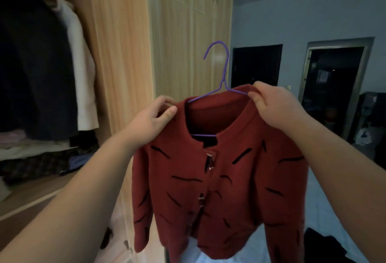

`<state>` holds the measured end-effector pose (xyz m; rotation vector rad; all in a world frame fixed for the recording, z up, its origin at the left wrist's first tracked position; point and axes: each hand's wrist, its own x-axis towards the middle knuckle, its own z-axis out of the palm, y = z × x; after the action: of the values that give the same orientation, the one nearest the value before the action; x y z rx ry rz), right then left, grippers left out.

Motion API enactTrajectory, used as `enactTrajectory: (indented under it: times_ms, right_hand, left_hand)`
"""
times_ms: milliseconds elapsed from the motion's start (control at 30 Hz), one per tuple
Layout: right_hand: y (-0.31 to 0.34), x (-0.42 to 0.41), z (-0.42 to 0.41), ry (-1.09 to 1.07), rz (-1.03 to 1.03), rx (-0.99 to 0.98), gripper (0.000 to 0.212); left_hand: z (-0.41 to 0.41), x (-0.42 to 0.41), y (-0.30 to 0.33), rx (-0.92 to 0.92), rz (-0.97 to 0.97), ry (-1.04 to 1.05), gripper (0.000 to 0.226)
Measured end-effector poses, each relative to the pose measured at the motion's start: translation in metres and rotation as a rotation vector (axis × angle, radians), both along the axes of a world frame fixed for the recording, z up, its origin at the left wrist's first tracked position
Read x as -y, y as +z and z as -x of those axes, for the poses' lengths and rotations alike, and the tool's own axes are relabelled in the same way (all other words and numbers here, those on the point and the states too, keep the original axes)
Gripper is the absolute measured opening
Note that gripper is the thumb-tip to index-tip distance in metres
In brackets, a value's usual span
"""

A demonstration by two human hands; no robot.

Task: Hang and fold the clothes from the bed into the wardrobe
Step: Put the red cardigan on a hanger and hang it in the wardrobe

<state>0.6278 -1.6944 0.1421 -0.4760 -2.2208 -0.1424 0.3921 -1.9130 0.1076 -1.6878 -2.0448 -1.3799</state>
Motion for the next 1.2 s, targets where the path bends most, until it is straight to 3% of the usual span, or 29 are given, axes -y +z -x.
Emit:
enactTrajectory:
  times_ms: [167, 233, 300, 400, 500, 633, 767, 900, 1000, 1133, 1200]
  right_hand:
    - [-0.012, -0.011, 0.007, 0.063, 0.168, 0.079, 0.018]
    - [-0.018, -0.012, 0.008, 0.094, 0.199, 0.138, 0.015]
    - [-0.025, -0.014, 0.006, 0.085, 0.154, 0.221, 0.019]
    - [-0.033, -0.017, 0.007, 0.012, 0.067, 0.364, 0.038]
    - [-0.044, -0.022, 0.012, -0.049, -0.044, 0.456, 0.023]
    - [-0.046, -0.021, 0.019, -0.124, -0.036, 0.345, 0.027]
    - [-0.037, -0.014, 0.023, -0.002, 0.146, 0.294, 0.028]
    - [-0.034, -0.003, 0.023, 0.082, 0.230, 0.305, 0.026]
    - [-0.030, 0.004, 0.022, 0.135, 0.291, 0.297, 0.025]
    - [-0.029, 0.003, 0.014, 0.216, 0.340, 0.219, 0.025]
    - [-0.030, -0.001, 0.005, 0.208, 0.324, 0.129, 0.034]
  left_hand:
    - [0.010, 0.004, -0.011, 0.032, 0.154, 0.172, 0.016]
    - [0.010, 0.002, -0.017, 0.124, 0.154, 0.218, 0.008]
    - [0.011, 0.000, -0.023, 0.199, 0.118, 0.238, 0.009]
    - [0.009, -0.001, -0.024, 0.161, 0.093, 0.285, 0.014]
    - [0.005, -0.002, -0.020, 0.140, 0.011, 0.367, 0.013]
    - [-0.005, -0.004, -0.011, 0.069, -0.150, 0.366, 0.012]
    - [-0.006, 0.000, -0.008, -0.089, 0.062, 0.265, 0.005]
    - [-0.005, 0.002, -0.011, -0.068, 0.117, 0.042, 0.044]
    - [-0.013, -0.006, -0.014, -0.107, 0.174, -0.101, 0.059]
    - [-0.015, -0.014, -0.014, -0.094, 0.000, -0.031, 0.032]
    - [-0.019, -0.013, -0.009, -0.087, -0.062, 0.024, 0.021]
